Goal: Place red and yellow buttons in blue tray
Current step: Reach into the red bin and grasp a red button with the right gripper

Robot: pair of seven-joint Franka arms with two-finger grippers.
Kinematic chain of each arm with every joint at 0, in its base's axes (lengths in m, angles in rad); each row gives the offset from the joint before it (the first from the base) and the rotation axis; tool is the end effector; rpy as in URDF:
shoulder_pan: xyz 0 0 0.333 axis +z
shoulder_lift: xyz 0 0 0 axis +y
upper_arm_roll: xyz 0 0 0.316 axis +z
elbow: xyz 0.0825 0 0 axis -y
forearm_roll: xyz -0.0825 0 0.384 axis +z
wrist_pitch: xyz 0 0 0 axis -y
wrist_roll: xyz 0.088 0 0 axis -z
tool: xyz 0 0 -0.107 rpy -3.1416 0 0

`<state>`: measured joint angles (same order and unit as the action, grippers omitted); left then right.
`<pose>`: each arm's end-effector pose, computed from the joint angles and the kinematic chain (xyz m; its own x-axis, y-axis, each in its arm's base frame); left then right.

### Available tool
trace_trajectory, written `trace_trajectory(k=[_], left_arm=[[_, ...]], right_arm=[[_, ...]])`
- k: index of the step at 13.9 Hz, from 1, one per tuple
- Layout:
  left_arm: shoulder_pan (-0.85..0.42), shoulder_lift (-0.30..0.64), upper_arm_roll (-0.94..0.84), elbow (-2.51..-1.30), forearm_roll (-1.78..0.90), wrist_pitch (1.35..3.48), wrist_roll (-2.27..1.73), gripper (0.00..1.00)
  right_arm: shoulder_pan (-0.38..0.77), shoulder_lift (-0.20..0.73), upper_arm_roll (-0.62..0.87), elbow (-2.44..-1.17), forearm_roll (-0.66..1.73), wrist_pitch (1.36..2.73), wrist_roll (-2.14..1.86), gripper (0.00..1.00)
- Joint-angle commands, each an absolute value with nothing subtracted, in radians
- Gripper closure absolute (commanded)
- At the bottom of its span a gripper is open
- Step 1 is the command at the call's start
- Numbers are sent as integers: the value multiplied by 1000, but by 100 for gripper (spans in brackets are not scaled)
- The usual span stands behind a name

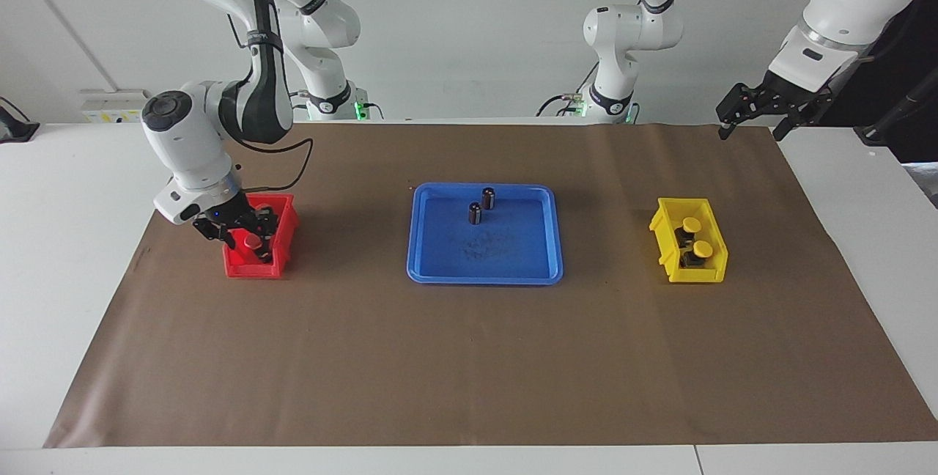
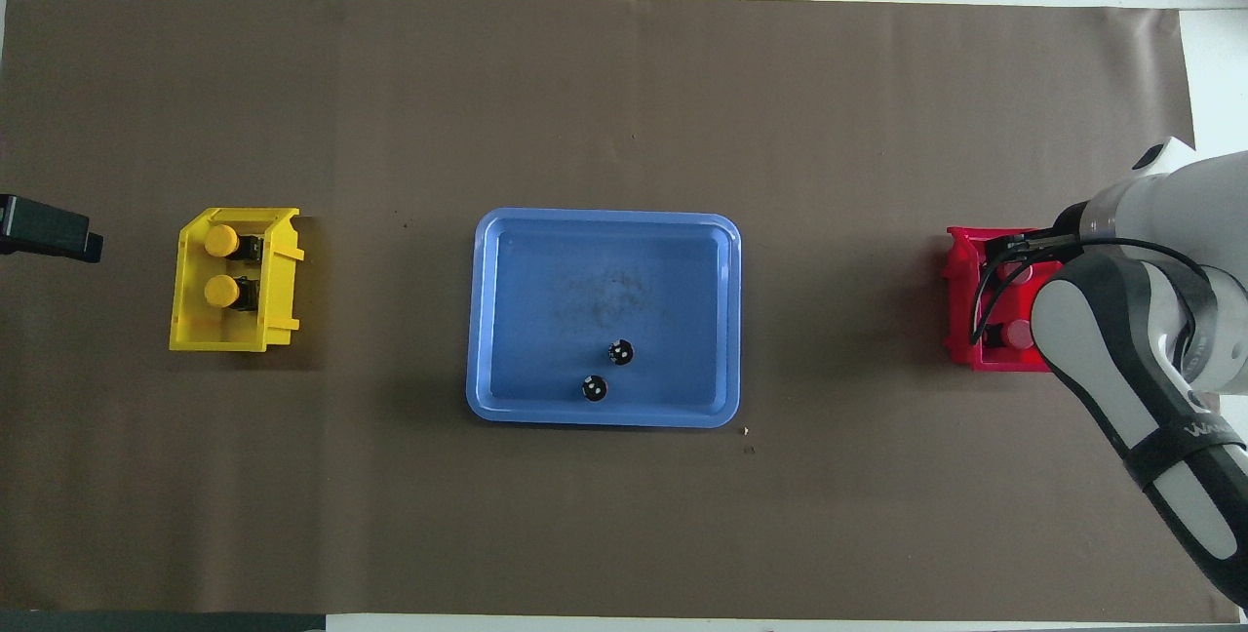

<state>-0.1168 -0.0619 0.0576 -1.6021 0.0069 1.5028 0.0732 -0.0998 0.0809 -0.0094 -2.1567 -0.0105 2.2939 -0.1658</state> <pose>0.5272 -0.0294 0.6374 0.9906 -0.1317 -0.0376 -0.1319 -0.9913 -0.0006 0.5511 -0.0606 0.3668 0.9965 0.0637 0.0540 0.0628 -0.9979 0.0182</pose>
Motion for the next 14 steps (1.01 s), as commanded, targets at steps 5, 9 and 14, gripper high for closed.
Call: trace_trajectory(k=[5,9,14], left_arm=[[-112,-101,54,-1660,21,1532,74,0],[-112,-101,54,-1660,21,1532,81,0],[-109,-100,54,-1667,21,1552,83,0]], right_arm=[[-114,43,0,-2221,14,2318,-189,41],[-133,32,0,-2263,14,2362,-218,42],[-124,29,0,-2269,14,2364,-219,72]])
